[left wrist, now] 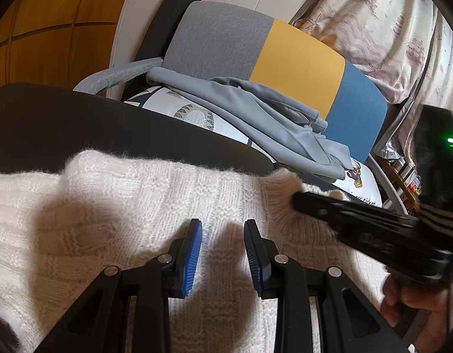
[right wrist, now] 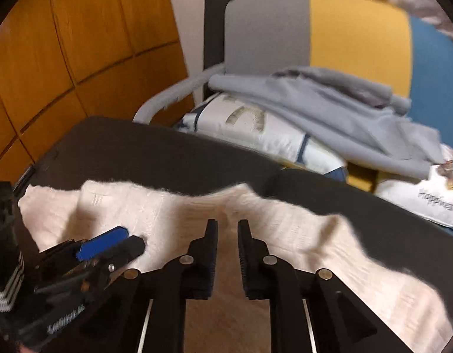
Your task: Fold clothes
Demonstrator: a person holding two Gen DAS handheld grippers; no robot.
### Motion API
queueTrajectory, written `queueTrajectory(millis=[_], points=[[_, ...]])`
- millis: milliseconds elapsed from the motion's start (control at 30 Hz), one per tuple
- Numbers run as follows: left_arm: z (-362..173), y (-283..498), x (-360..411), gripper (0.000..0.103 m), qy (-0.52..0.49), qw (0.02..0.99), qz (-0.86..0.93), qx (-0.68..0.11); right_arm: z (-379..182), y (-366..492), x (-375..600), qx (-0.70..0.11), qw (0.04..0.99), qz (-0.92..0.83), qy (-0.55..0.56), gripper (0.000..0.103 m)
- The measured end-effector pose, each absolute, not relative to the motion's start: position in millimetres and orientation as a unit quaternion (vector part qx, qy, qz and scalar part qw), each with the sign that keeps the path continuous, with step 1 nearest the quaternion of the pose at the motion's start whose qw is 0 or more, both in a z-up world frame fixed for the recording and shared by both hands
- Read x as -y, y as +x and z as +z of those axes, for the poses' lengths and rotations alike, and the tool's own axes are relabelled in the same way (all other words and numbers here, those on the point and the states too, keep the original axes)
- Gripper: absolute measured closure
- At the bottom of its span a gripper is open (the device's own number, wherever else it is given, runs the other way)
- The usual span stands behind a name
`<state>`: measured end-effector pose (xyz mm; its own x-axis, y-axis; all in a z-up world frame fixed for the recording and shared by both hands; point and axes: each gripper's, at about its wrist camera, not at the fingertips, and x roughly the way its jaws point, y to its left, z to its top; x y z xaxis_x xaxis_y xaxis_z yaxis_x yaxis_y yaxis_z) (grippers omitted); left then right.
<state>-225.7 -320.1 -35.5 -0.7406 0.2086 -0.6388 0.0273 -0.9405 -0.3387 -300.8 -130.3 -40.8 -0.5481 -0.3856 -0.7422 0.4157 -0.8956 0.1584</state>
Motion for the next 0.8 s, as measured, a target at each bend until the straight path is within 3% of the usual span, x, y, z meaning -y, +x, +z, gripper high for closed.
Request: queueTrajectory(millis=[67,300,400,533,600,700,767,800], points=[[-36,-226,320,0.073,-0.356,0.050,0.918,0.166,-50,-309,133,-0.013,0.217,-0.875,0.432,0.097],[-35,-228,312,0.073,-0.364,0.038,0.920,0.138,-59,-317,138,-0.030,0.181,-0.885,0.428,0.097],[-35,-228,312,0.073,-0.364,0.036,0.921,0.135,-47,-306,121,0.000,0.171,-0.894,0.415,0.085],[-35,-228,311,0.073,-0.364,0.034,0.921,0.131,-34,-287,93,-0.028,0.104,-0.916,0.386,0.078],[-34,-228,309,0.073,-0.365,0.032,0.922,0.128,-37,-287,80,-0.040,0.075,-0.917,0.389,0.063],[-34,-228,308,0.073,-0.365,0.030,0.922,0.123,-50,-297,71,-0.027,0.081,-0.908,0.410,0.061],[-34,-228,308,0.073,-0.365,0.030,0.922,0.123,-53,-301,73,-0.038,0.083,-0.908,0.408,0.068],[-34,-228,308,0.073,-0.365,0.029,0.922,0.122,-53,-303,74,-0.045,0.080,-0.910,0.405,0.093]])
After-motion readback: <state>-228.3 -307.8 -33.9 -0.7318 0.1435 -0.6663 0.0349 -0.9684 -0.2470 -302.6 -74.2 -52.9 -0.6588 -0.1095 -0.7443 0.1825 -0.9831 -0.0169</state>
